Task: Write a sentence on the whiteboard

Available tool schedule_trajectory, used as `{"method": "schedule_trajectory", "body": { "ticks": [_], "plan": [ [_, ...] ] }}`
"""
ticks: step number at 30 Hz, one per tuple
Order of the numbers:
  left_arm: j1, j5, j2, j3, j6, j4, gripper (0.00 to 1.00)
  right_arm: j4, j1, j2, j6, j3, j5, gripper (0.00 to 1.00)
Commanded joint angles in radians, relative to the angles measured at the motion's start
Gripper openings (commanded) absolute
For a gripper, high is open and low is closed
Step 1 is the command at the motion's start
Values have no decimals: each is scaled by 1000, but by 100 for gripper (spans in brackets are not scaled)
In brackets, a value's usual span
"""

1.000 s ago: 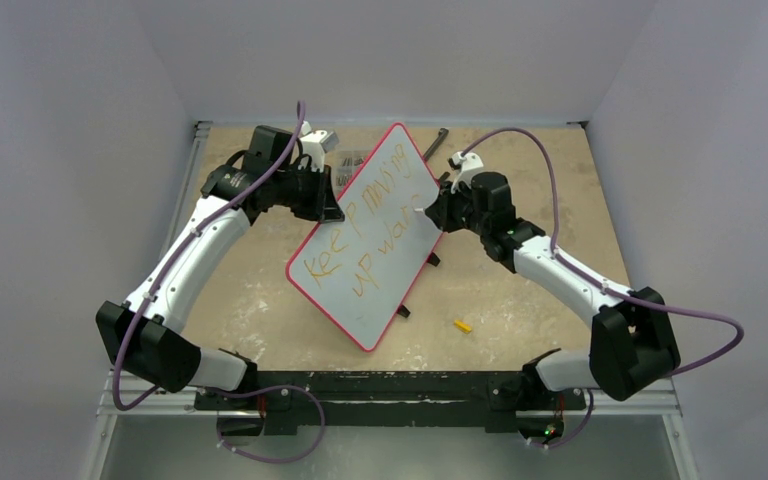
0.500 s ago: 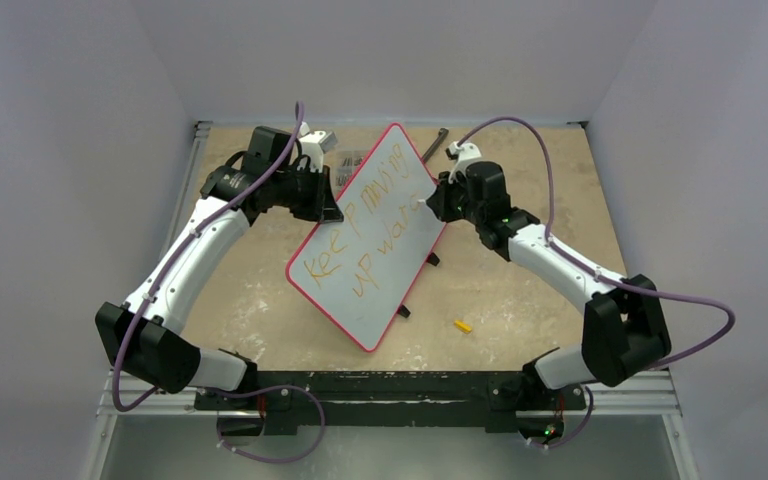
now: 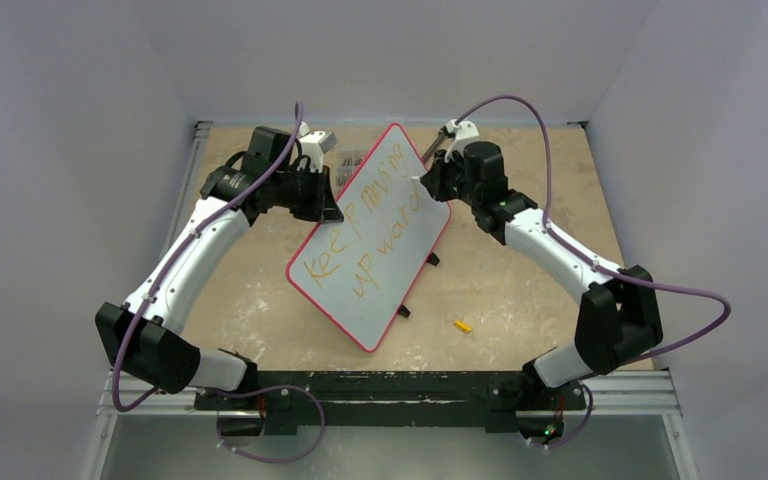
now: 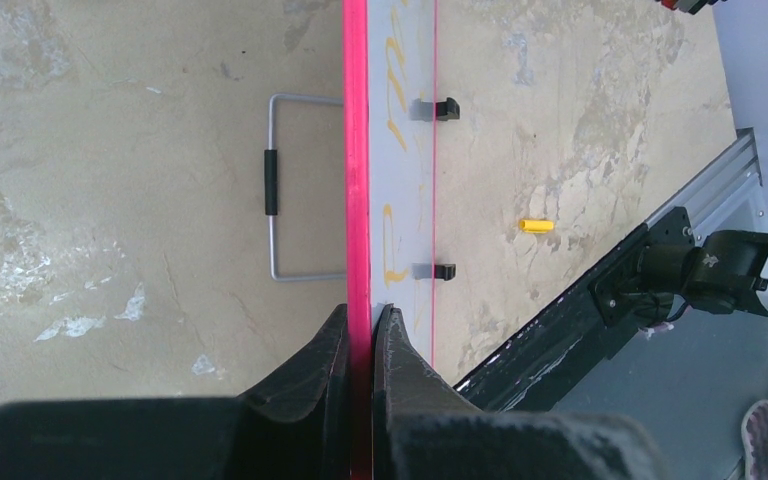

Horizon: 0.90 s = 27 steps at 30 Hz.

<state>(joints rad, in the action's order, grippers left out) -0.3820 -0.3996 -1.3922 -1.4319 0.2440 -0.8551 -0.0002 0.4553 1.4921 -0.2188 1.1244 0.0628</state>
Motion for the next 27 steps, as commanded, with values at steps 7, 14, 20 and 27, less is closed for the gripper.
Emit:
{"method": "schedule_trajectory", "body": {
  "ticks": [7, 14, 20, 27],
  "plan": [
    [-4, 101, 23, 5, -121, 6, 0, 19, 7, 1, 5, 40, 34, 0],
    [-4, 101, 25, 7, -121, 5, 0, 53, 7, -24, -9, -68, 29, 0],
    [-4, 103, 27, 7, -121, 6, 0, 80, 7, -39, -18, -147, 22, 0],
    [-4, 107, 28, 7, -122, 5, 0, 89, 7, -41, -18, -184, 10, 0]
  ]
}}
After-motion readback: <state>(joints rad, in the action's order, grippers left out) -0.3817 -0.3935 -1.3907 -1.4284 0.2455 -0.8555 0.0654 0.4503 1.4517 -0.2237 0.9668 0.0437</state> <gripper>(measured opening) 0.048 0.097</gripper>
